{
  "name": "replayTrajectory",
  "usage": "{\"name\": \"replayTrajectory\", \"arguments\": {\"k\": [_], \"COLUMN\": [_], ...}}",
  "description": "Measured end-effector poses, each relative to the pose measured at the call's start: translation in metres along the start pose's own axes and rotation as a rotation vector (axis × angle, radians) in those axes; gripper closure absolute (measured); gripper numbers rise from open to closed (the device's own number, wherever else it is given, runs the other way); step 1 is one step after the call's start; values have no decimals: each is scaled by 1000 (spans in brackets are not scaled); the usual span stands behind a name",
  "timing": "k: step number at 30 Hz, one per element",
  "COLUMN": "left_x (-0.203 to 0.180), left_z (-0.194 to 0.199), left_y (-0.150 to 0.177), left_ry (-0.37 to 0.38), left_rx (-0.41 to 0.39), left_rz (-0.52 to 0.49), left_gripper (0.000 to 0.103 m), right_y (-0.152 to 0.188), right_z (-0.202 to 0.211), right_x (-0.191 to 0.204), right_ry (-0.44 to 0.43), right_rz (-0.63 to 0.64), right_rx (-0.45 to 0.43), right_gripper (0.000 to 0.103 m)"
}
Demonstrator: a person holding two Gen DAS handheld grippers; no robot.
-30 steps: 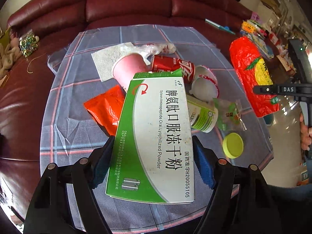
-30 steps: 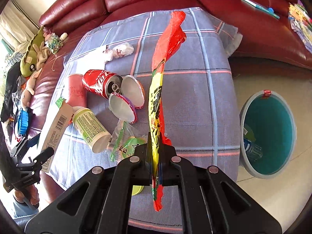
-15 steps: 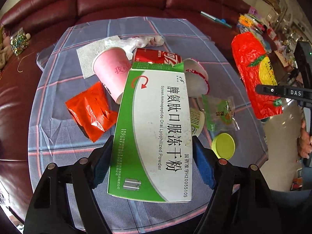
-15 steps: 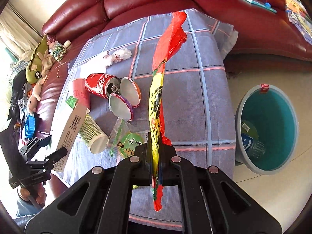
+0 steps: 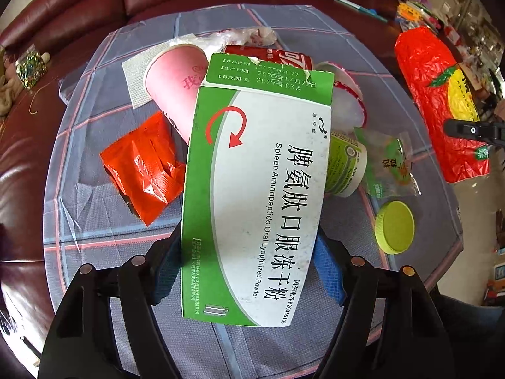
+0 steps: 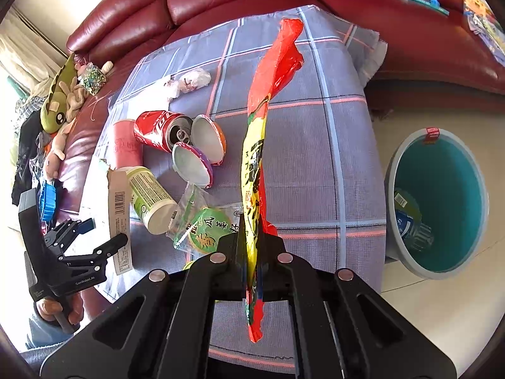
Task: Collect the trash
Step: 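Lift the medicine box and snack bag and carry both toward the bin, then open the right tool over the bin while the left tool releases the medicine box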
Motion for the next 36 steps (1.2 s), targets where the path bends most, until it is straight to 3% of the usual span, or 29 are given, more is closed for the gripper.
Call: {"name": "replayTrajectory", "arguments": {"k": [8,12,17,26,30,36], "left_x": [-11,-42,-103,-232,-277,-315], "left_z": [44,62,55,7,-21,-59], "left_y": [-37,-70,-106,-133,-134,-133], "left_ry": [8,79,192,370,415,442], "left_rx": [-108,-167,-189,-130,-78,-11], "left_rz": [17,-9,-71,-189,-234,-258], "left_gripper": [29,29,29,29,29,29], "right_y": [-7,-14,-19,2,23,43], "right_z": [11,26,50,75,59,29], "right_x": [-6,-27,-74,-190,-226,-256], "right_ry": [-14,-4,45,164,180,168], "right_rz": [-19,-65,-142,-315,-381,-447], "right_rx": [-32,-69,-120,-135,-78,0], "right_gripper": [99,99,99,99,98,95]}}
Point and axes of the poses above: each gripper's, at about its wrist camera, not at the fingertips, and z roughly against the way its jaws point, x to its left, y to its underside, the point moved 7 cm from there along -z, roughly the way its jaws point, and after that the axes turned 14 degrees about -x, right-handed, at the moved point
